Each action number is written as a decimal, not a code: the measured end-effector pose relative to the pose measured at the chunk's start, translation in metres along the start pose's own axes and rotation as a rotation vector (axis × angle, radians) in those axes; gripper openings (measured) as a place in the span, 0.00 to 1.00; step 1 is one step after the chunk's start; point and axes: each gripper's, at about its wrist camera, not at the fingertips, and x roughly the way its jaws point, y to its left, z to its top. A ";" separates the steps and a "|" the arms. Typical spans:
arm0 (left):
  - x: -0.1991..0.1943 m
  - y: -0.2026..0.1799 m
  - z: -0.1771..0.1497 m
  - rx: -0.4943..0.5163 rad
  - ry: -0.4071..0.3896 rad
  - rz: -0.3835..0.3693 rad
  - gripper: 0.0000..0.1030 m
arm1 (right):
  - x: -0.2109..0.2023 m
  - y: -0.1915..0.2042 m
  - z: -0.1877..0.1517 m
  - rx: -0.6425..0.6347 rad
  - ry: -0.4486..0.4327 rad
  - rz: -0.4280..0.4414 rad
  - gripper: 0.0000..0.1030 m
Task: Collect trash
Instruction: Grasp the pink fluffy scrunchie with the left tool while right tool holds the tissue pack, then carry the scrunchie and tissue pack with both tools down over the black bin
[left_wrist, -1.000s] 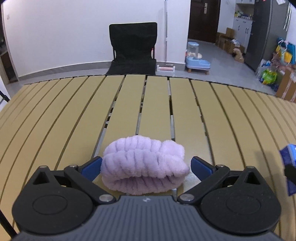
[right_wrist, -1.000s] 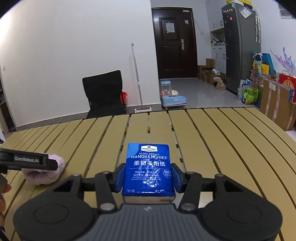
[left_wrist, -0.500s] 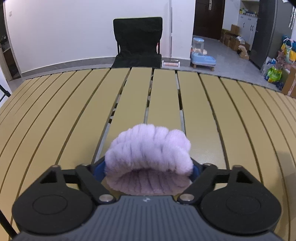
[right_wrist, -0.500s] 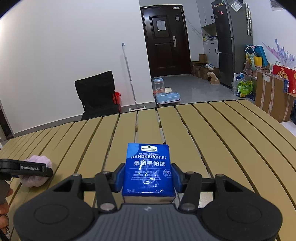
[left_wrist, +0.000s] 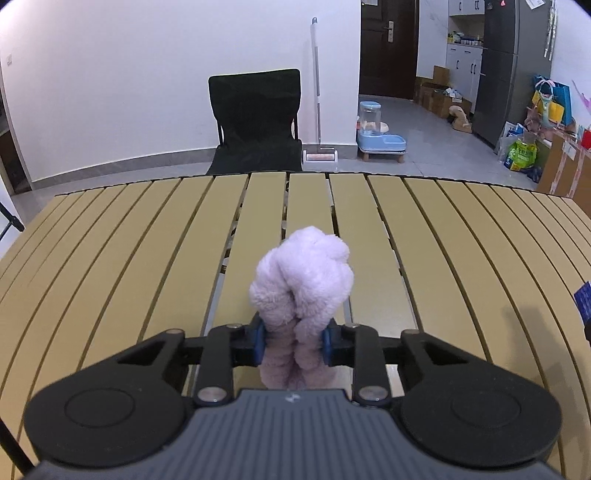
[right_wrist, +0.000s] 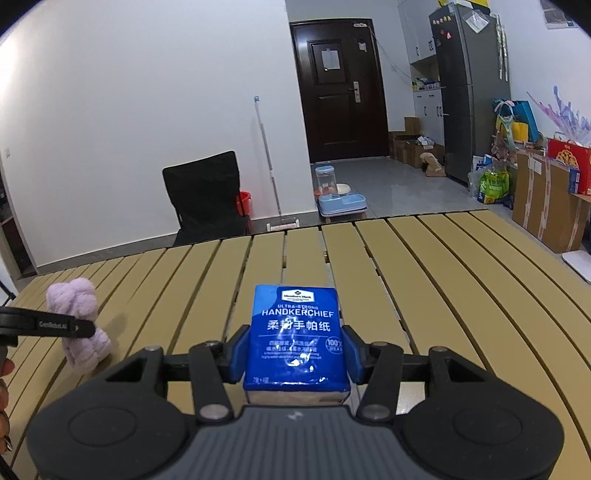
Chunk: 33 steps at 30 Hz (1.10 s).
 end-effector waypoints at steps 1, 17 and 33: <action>-0.005 0.000 -0.001 -0.003 -0.001 -0.002 0.27 | -0.004 0.002 -0.001 -0.004 -0.002 0.005 0.49; -0.100 0.004 -0.035 0.000 -0.059 -0.009 0.27 | -0.079 0.023 -0.017 -0.031 -0.009 0.042 0.49; -0.205 0.010 -0.086 0.037 -0.134 -0.065 0.27 | -0.162 0.043 -0.045 -0.071 -0.014 0.067 0.49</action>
